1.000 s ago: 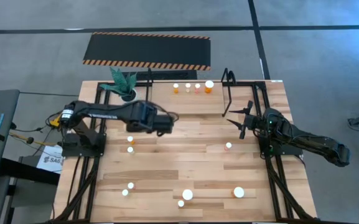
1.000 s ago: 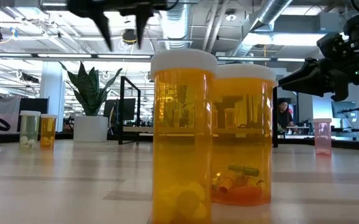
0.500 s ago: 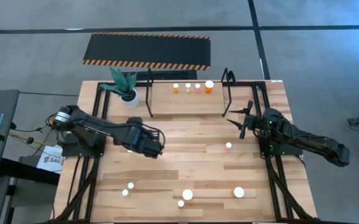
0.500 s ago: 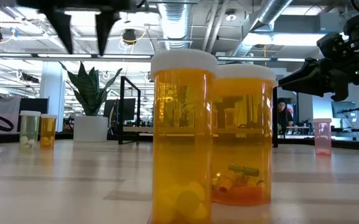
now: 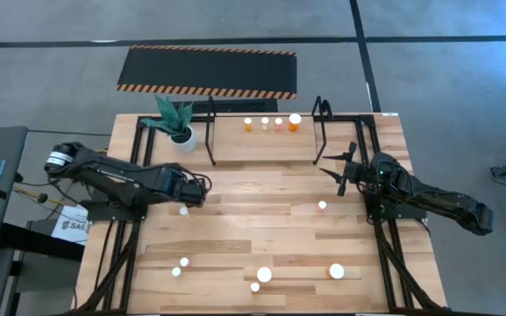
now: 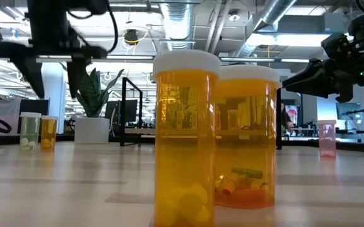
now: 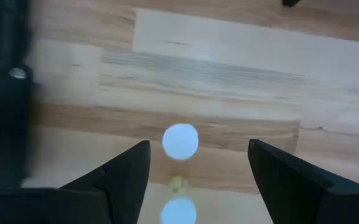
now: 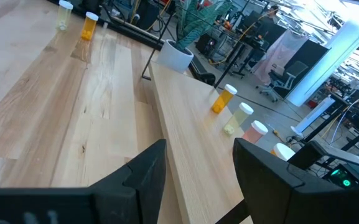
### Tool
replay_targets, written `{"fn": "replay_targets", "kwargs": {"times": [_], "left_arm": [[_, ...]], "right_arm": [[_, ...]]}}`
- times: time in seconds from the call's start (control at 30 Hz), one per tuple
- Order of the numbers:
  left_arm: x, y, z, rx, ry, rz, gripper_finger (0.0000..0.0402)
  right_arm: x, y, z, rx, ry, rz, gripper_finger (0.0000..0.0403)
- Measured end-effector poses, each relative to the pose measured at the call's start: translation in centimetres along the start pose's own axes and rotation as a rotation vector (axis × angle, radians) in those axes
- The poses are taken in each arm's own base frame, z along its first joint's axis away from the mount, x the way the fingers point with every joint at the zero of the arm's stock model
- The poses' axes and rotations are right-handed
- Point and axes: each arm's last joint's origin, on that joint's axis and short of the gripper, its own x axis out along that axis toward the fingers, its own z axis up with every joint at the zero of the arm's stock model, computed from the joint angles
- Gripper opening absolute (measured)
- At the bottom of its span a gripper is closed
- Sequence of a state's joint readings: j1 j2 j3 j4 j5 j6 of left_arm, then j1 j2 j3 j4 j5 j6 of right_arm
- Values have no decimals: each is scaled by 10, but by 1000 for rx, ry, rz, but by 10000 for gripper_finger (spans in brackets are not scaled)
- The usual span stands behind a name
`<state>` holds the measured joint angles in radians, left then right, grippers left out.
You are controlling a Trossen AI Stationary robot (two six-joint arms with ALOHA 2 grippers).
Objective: Pick and place medicine bottles onto shelf by color
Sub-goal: Put the top small orange pill bottle aligned with the other small orange pill bottle on the shelf
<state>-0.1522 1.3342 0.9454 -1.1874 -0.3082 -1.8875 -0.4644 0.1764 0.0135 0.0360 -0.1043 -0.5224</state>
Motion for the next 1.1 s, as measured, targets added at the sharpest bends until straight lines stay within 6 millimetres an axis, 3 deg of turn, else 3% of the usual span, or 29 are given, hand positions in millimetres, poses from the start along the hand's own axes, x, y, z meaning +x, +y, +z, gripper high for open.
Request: {"fn": "replay_targets", "kwargs": {"times": [0.33, 1.1], "left_arm": [[33, 4, 11, -61, 112, 17, 257], [50, -4, 5, -36, 109, -27, 257]], "right_arm": [[0, 0, 0, 0, -1, 0, 207], [0, 0, 0, 0, 0, 0, 207]]}}
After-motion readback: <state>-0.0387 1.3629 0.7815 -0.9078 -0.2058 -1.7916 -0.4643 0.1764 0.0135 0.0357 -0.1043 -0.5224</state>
